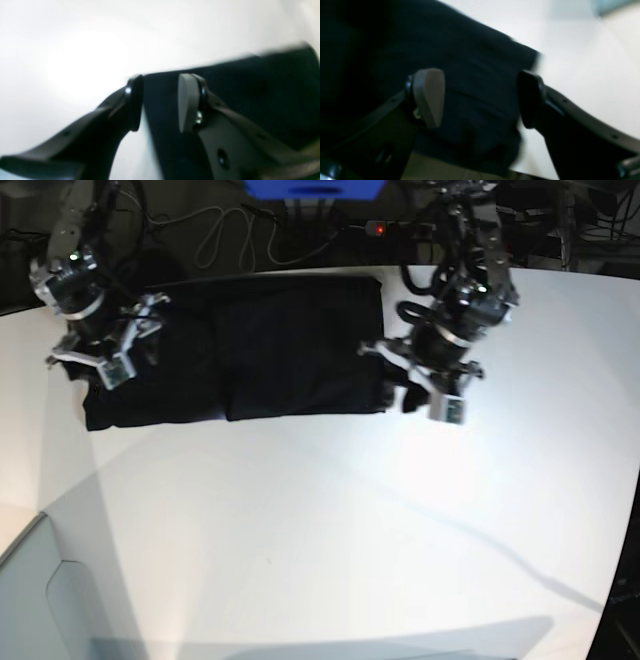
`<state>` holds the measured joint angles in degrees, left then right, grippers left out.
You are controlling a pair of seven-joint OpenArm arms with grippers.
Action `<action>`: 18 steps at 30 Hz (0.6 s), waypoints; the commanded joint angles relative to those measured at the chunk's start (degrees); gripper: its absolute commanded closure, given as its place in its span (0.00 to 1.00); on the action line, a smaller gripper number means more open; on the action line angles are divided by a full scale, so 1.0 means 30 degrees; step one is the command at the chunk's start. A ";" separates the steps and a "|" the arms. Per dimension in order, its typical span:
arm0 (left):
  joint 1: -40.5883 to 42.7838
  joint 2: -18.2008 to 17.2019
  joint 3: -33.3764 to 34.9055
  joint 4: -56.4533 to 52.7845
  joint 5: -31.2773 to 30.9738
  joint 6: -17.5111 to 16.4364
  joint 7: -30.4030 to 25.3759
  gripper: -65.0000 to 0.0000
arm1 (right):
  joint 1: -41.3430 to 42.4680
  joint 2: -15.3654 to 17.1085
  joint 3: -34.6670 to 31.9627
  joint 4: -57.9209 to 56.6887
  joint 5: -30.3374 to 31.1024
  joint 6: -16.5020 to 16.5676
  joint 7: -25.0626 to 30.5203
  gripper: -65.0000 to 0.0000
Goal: Fold the T-shirt properly
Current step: 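Fold the held strip end over toward the right gripper and release, then move the right gripper to the strip end and grasp it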
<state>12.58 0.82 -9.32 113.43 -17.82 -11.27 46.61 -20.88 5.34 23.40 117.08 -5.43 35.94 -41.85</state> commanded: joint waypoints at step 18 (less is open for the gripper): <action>0.1536 -0.1255 -0.8981 0.0301 -0.5619 -0.0274 -0.0049 0.65 | -0.1727 -0.1327 -0.3946 -0.1326 0.0155 0.0458 0.0249 0.33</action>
<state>17.19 -2.31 -35.88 113.60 -33.89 -11.84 47.62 -25.82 1.37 11.46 111.96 -5.80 35.97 -42.24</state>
